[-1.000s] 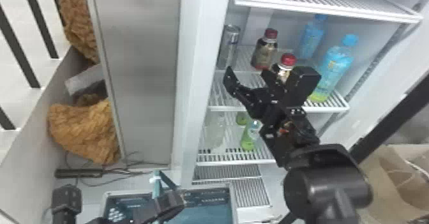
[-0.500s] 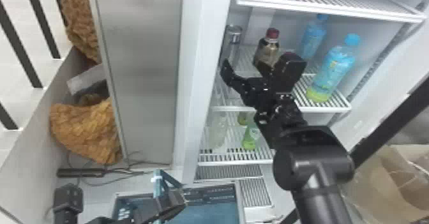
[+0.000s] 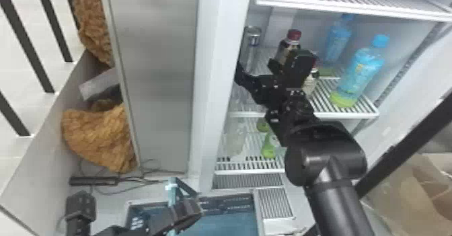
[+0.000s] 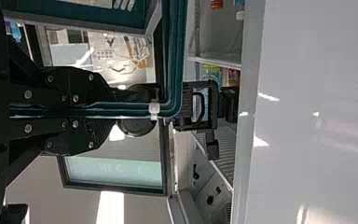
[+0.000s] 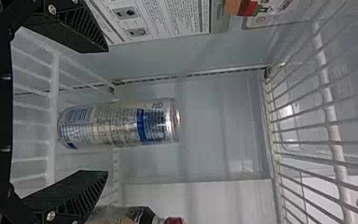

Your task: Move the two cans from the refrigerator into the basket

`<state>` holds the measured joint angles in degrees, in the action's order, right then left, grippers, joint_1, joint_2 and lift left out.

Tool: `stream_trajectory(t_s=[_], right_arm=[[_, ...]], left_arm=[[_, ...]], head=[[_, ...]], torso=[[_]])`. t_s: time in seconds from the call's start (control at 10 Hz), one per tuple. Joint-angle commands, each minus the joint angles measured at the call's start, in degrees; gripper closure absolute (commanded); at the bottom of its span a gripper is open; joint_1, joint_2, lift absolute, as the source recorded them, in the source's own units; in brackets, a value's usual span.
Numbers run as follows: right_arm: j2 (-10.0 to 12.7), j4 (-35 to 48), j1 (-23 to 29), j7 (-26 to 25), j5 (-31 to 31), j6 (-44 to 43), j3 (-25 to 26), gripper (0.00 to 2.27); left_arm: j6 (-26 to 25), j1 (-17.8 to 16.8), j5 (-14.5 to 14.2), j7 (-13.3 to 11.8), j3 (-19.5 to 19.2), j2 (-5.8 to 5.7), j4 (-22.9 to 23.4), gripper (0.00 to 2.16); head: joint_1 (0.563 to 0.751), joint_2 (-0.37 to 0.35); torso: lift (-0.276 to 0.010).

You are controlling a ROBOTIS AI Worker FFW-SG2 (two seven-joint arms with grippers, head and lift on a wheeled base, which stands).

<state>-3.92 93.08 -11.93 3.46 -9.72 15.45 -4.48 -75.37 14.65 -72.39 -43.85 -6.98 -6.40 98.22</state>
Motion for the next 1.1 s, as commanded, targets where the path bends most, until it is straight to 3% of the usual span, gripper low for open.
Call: stream_trajectory(t_s=[0.0, 1.0], right_arm=[[0.1, -1.6, -1.4, 0.0, 0.1, -0.3, -0.3, 0.11], [0.8, -17.9, -13.2, -1.5, 1.0, -2.1, -1.2, 0.11]], left_arm=[[0.0, 0.0, 0.0, 0.0, 0.0, -0.02, 0.0, 1.19], [0.1, -0.3, 0.0, 0.2, -0.1, -0.19, 0.0, 1.19]], head=[[0.695, -0.178], [0.695, -0.168]], torso=[[-0.031], [-0.031]])
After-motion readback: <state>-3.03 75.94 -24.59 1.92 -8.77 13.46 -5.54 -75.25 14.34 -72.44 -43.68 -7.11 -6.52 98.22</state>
